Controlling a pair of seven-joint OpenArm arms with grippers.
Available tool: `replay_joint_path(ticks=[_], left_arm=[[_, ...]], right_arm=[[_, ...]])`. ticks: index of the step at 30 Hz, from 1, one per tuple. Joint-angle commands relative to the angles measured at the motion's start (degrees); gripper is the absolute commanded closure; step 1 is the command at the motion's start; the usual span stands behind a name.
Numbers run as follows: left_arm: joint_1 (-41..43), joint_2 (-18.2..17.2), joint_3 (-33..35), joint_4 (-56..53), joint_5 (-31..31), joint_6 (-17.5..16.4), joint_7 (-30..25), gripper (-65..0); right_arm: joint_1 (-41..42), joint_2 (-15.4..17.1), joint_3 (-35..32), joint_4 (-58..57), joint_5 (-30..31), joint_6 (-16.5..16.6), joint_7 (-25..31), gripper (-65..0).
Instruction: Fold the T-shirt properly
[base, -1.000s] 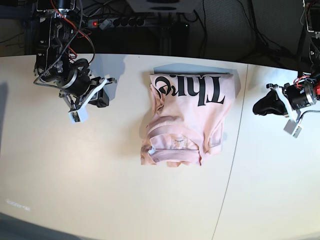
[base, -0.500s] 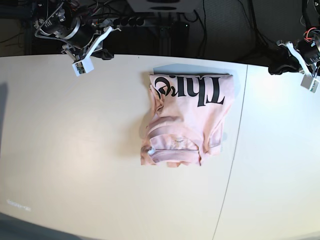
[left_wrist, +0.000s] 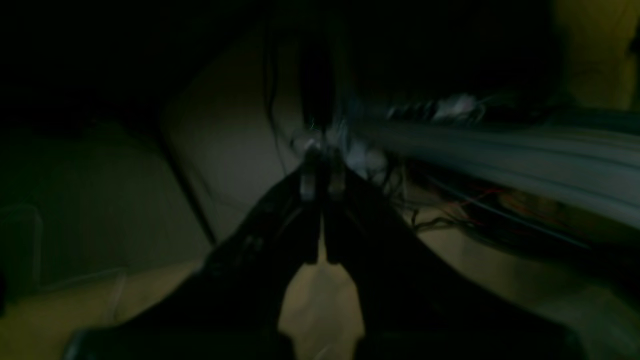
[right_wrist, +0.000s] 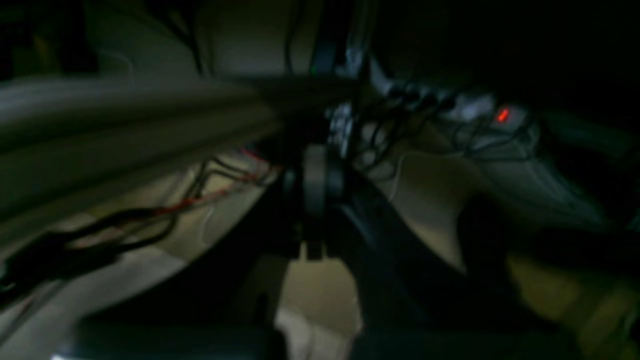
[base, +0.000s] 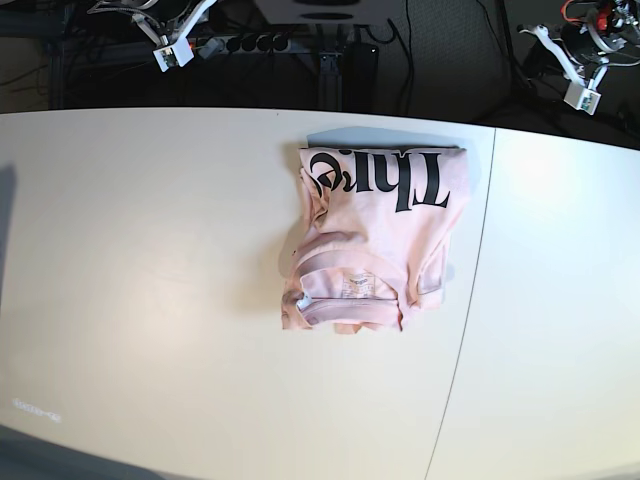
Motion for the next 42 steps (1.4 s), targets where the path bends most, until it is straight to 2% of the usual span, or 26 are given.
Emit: replay_joint_path(ticks=[1,4,7,10,13,16,18,21,30,34,39,42], left_arm=[[-2.1,-0.7,2.2,-2.9,1.5,0.5,-2.4,-1.3],[-9.8,-0.6,11.0,-14.4,8.9,8.3,-4.6,-1.4],[-17.3,-0.2,19.9,-25.8,13.8,13.7,-8.4,-1.3],[-24.5,1.9,26.5,-35.8,18.2,19.5,-11.0,-1.3],[-31.8,5.2,30.9,-45.5,19.9,22.5,-10.0,-1.3],[-38.4,8.2,33.4,-54.2,20.2,25.2,-7.9,-1.3],[-41.8,9.6,34.2,-57.8,20.4,25.4,-7.0,-1.3],[-44.2,10.3,34.2,-58.8,20.5,25.4,-7.5,-1.3],[-44.8,10.3,34.2,-55.4,20.4,25.4,-8.5,-1.4],[-44.3,9.4,34.2,-55.4,18.7,25.4,-8.5,-1.4],[-44.3,8.7,34.2,-55.4,16.4,25.4,-9.3,-1.4],[-44.3,8.7,34.2,-55.4,16.3,25.4,-8.3,-1.4]], right_arm=[[0.7,0.3,0.2,-2.3,0.3,-1.4,0.8,0.0],[4.9,0.3,0.2,-13.5,0.3,-1.4,0.9,0.0],[10.9,0.3,0.2,-25.3,0.3,-1.5,0.9,0.0],[18.6,0.0,0.2,-36.9,-1.1,-1.7,1.1,0.0],[26.2,-0.3,0.2,-46.5,-2.8,-1.9,1.0,0.0],[32.1,-1.1,0.2,-51.4,-3.8,-3.2,-0.2,0.0],[34.8,-2.1,0.2,-51.8,-4.8,-4.4,-1.7,0.0],[36.9,-3.3,0.2,-51.4,-5.4,-3.9,-3.4,0.0],[37.4,-3.9,0.2,-48.2,-5.6,-3.4,-5.0,0.0],[37.2,-4.2,0.2,-48.2,-5.6,-3.4,-8.2,0.0],[37.4,-4.1,0.2,-48.2,-5.6,-3.4,-3.5,0.0],[37.4,-4.1,0.2,-48.2,-5.6,-3.4,-2.8,0.0]])
